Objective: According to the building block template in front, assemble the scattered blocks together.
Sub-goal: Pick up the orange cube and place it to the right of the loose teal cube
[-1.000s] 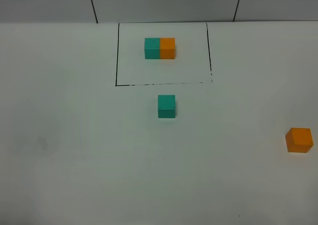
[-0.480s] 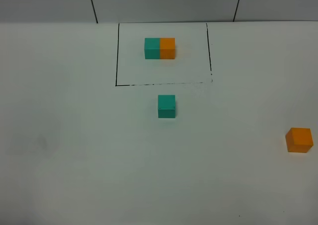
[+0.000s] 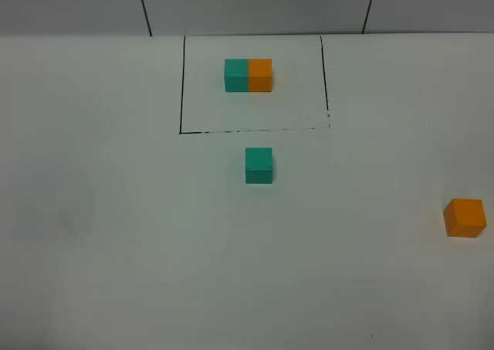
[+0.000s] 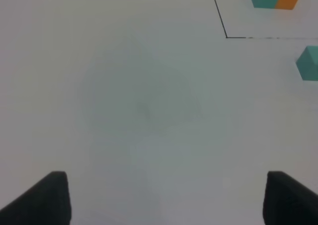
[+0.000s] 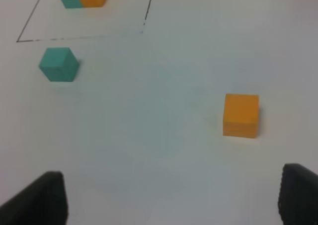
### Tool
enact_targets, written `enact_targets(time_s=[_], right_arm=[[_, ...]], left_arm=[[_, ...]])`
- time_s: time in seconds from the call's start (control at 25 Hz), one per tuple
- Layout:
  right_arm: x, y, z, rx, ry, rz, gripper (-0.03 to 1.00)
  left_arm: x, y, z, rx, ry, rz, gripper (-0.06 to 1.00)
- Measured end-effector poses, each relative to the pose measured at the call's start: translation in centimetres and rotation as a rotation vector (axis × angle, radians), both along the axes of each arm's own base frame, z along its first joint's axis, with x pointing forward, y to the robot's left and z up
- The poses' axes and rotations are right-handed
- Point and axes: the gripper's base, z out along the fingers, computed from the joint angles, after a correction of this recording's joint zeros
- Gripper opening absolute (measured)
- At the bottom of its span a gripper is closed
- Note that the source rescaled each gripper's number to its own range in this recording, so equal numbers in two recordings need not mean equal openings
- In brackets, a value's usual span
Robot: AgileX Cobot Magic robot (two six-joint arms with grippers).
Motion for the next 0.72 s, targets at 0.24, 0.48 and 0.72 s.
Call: enact_targets(time_s=[0.24, 0.48, 0.72], right_arm=[[7.8, 0.0, 1.1, -0.021, 0.195, -0.034, 0.82], [17.0, 0.2, -1.7, -0.079, 0.467, 0.0, 0.85], [21.8, 0.3, -7.7, -0.121, 0.672, 0.024, 0.85]], left_arm=[[0.0, 0.0, 0.0, 0.0, 0.0, 0.0, 0.66], [0.0, 0.0, 0.0, 0.0, 0.0, 0.0, 0.66], [0.0, 0.0, 0.0, 0.0, 0.0, 0.0, 0.66]])
